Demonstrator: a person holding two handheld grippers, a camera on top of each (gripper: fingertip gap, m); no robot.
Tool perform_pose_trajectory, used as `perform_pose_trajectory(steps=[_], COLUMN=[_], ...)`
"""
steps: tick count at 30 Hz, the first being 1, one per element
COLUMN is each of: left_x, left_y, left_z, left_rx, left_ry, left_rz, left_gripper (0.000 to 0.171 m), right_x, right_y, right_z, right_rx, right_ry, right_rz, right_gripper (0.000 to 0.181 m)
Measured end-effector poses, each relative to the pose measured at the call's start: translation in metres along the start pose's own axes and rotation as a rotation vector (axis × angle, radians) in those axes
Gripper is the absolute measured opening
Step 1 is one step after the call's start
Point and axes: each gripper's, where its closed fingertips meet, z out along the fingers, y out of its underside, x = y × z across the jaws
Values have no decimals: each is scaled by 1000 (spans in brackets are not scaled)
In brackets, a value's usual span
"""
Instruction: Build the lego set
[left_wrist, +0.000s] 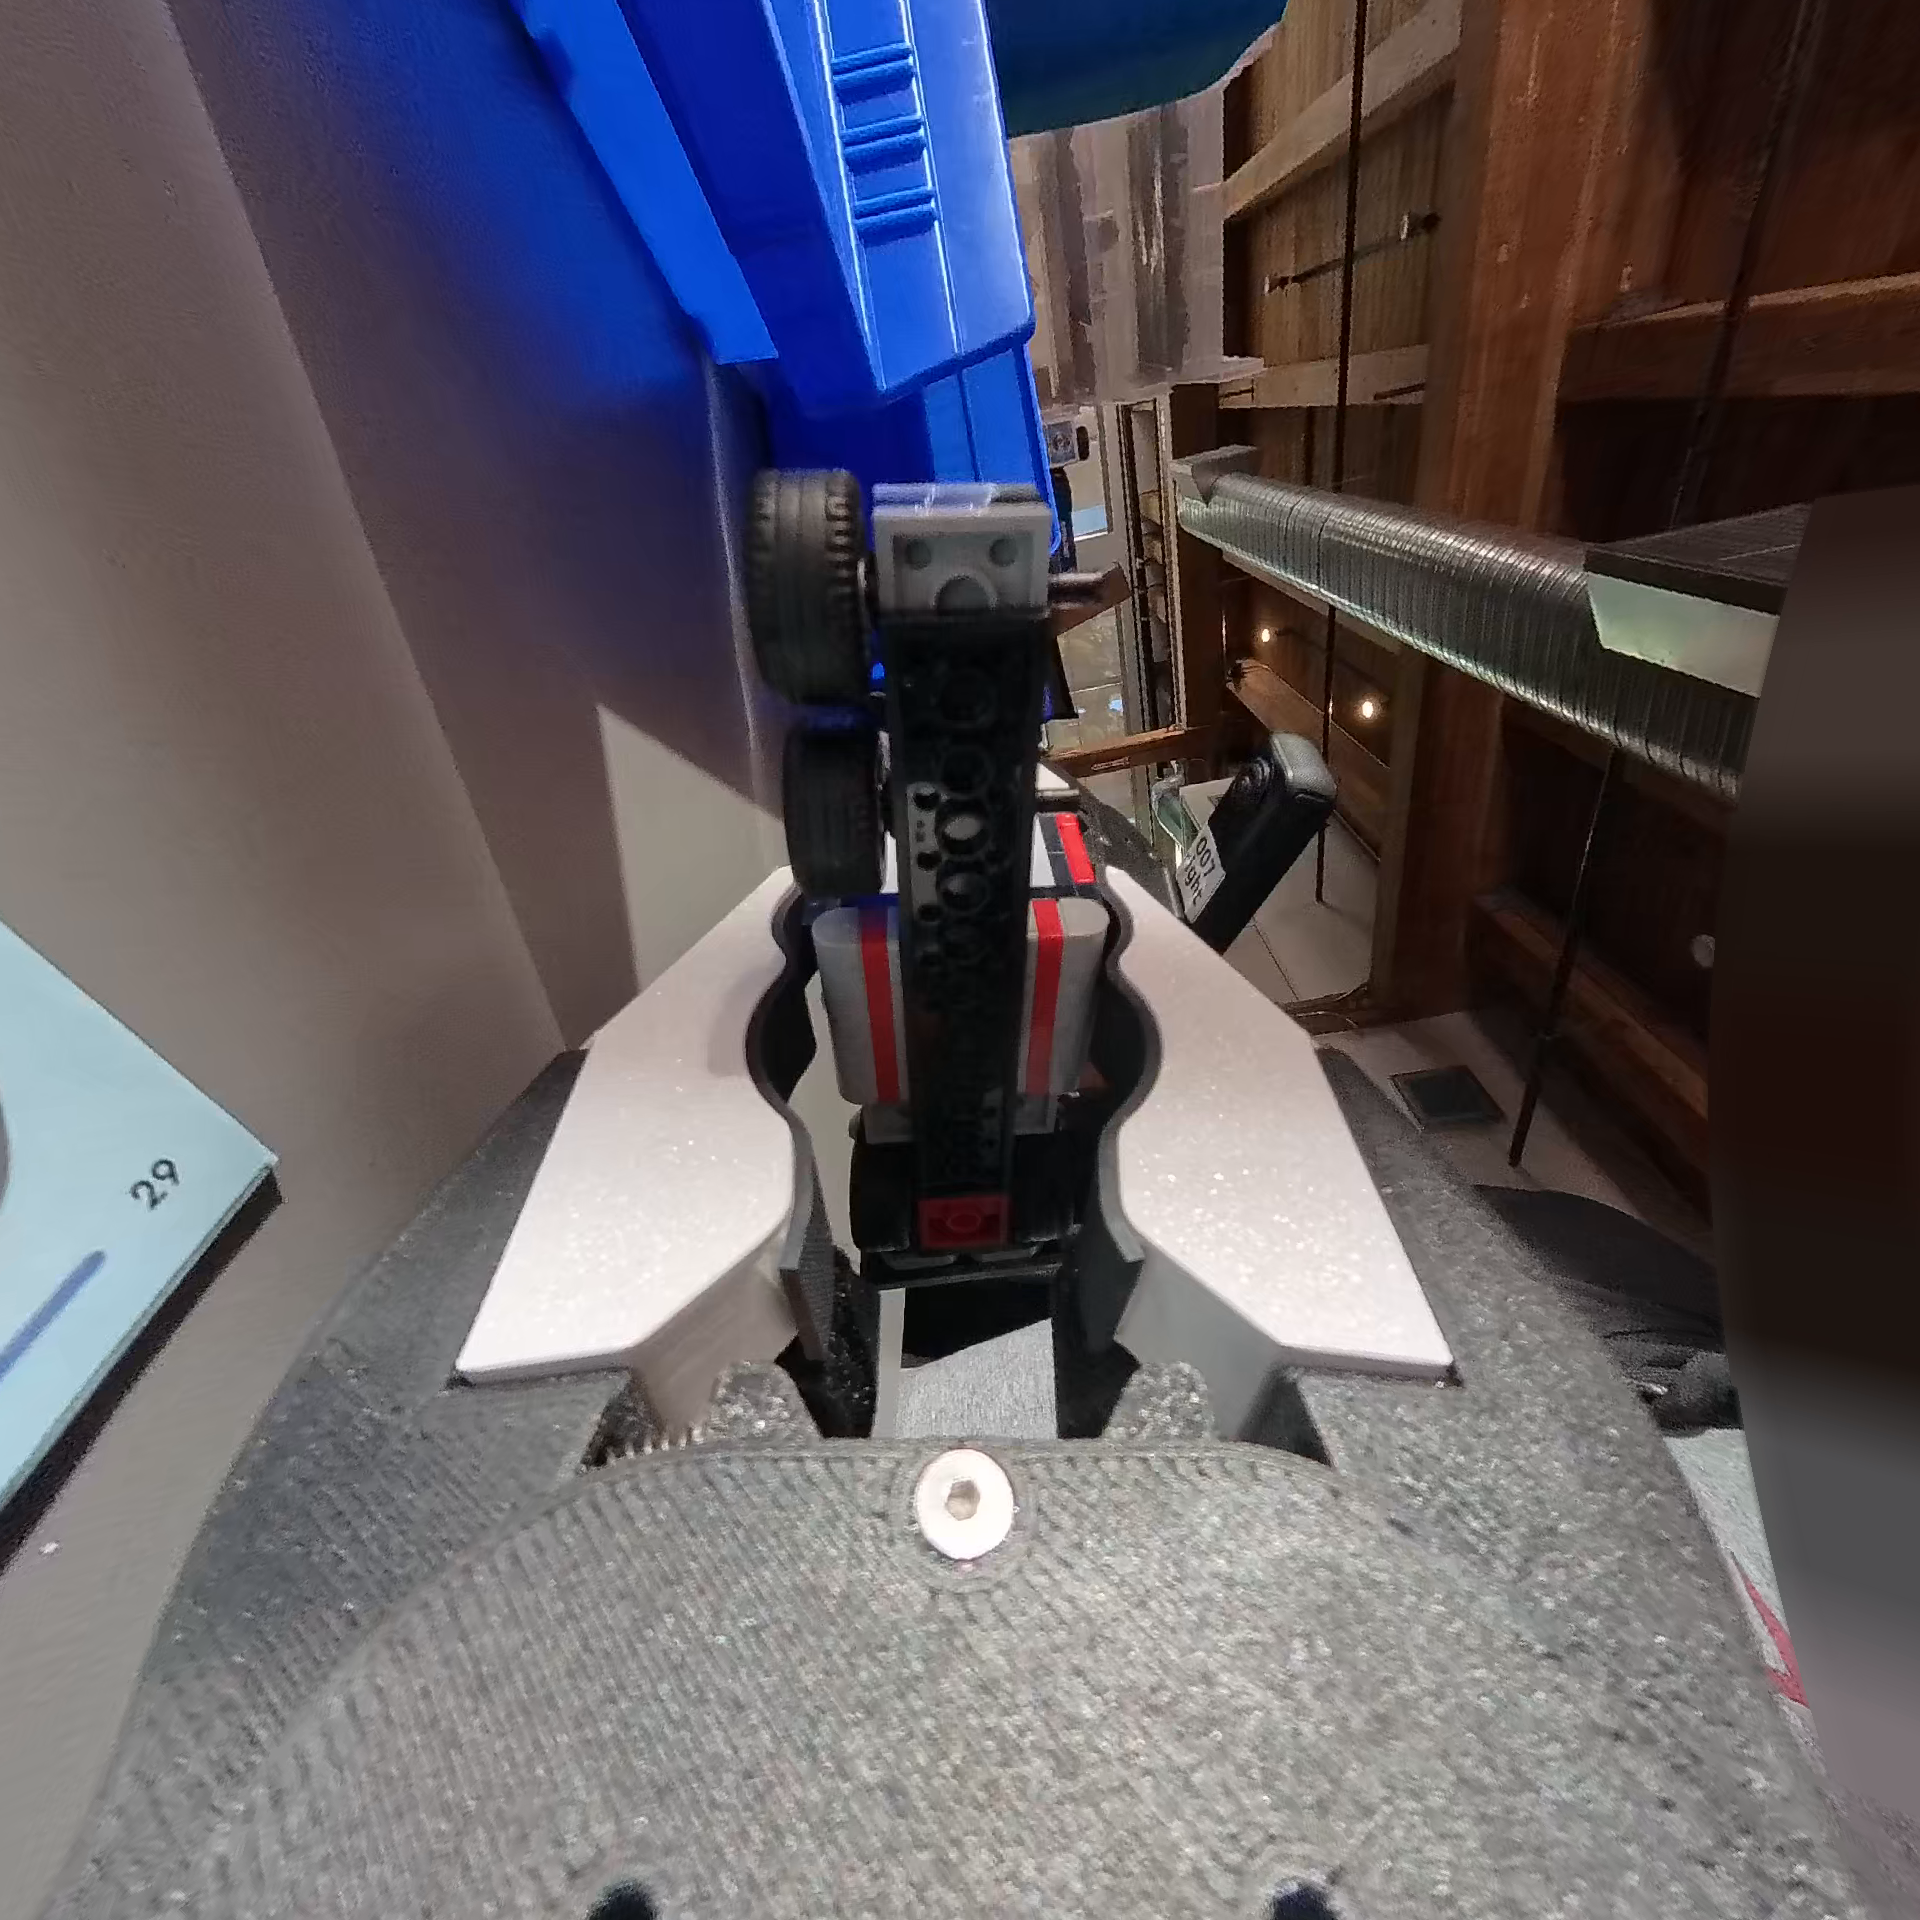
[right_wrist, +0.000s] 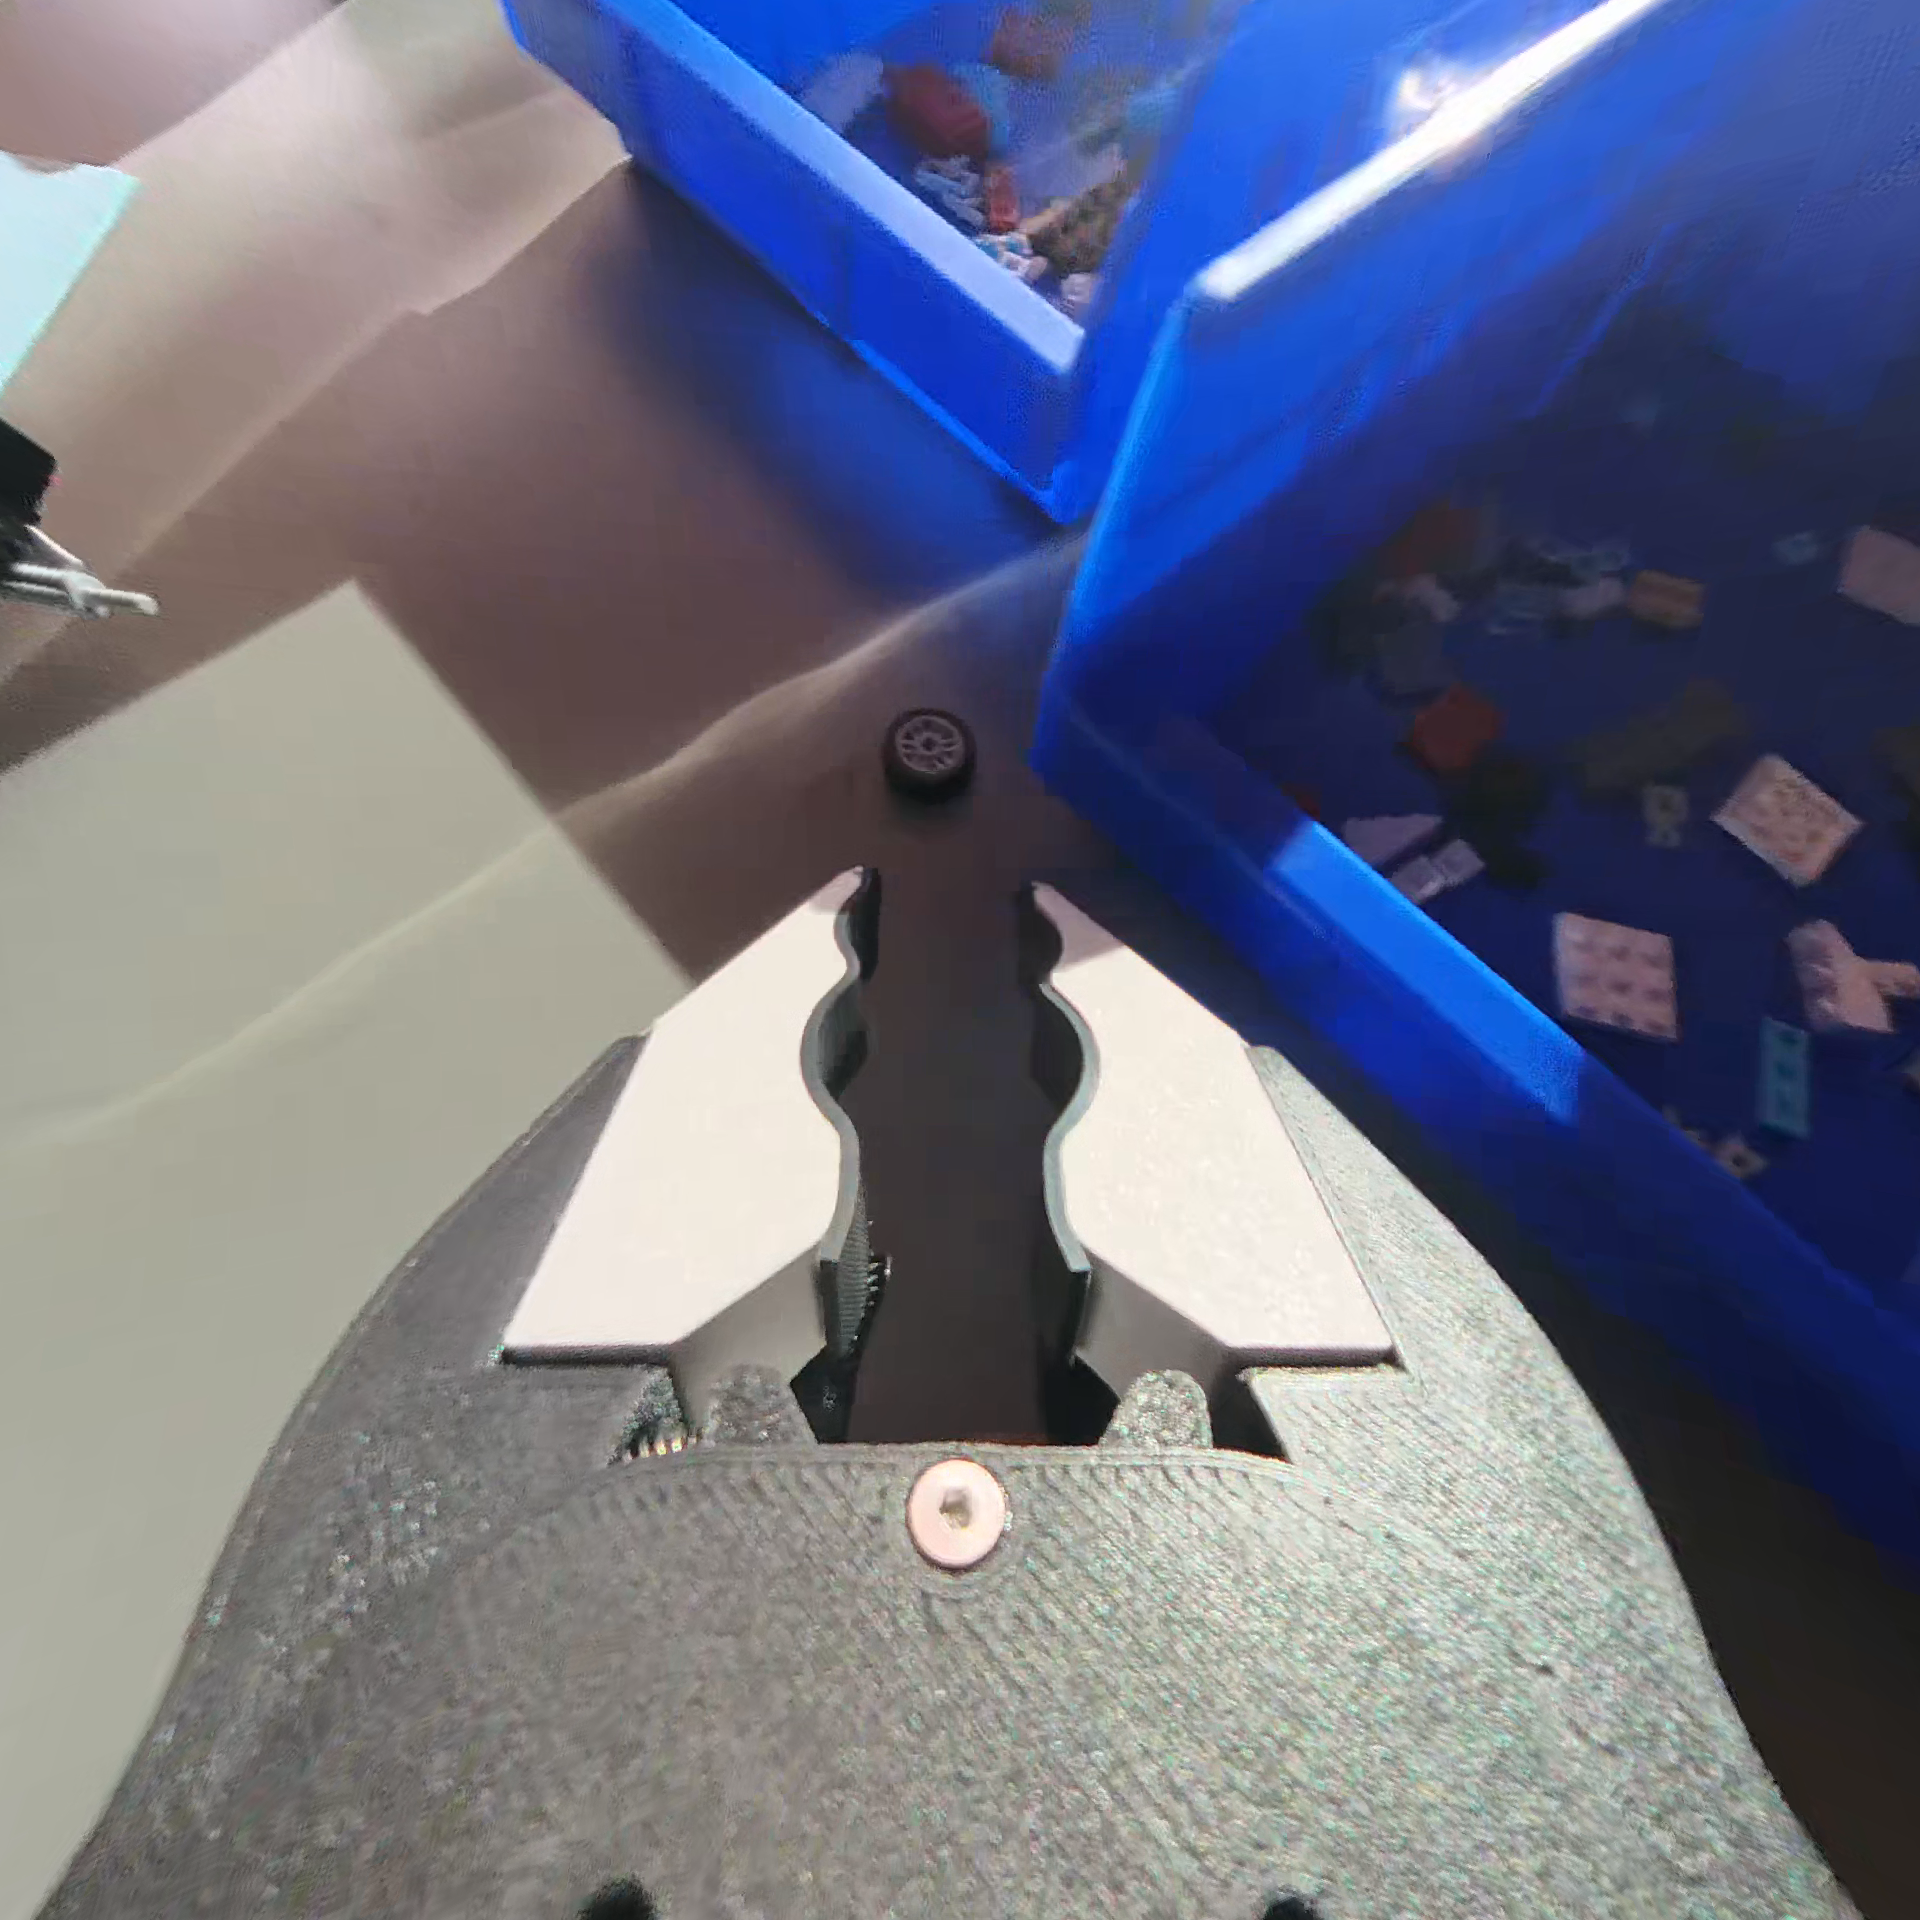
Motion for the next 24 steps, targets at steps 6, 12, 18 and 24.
perform_pose_trajectory(steps=[6,12,18,24], left_x=[-2,0,5,4], left_y=[-2,-7,-18,-35], left_z=[-4,-11,-18,-31], left_rx=[18,36,74,135], left_ry=[-10,-6,-4,-19], left_rz=[12,30,66,88], left_gripper=[52,53,53,53], right_x=[-5,-13,-55,-96], right_y=[-9,-16,-46,-61], right_z=[33,42,44,67], right_rx=[-59,-57,0,-94], right_ry=[63,91,-80,-241], right_rz=[-34,-142,-303,-532], right_gripper=[28,22,22,23])
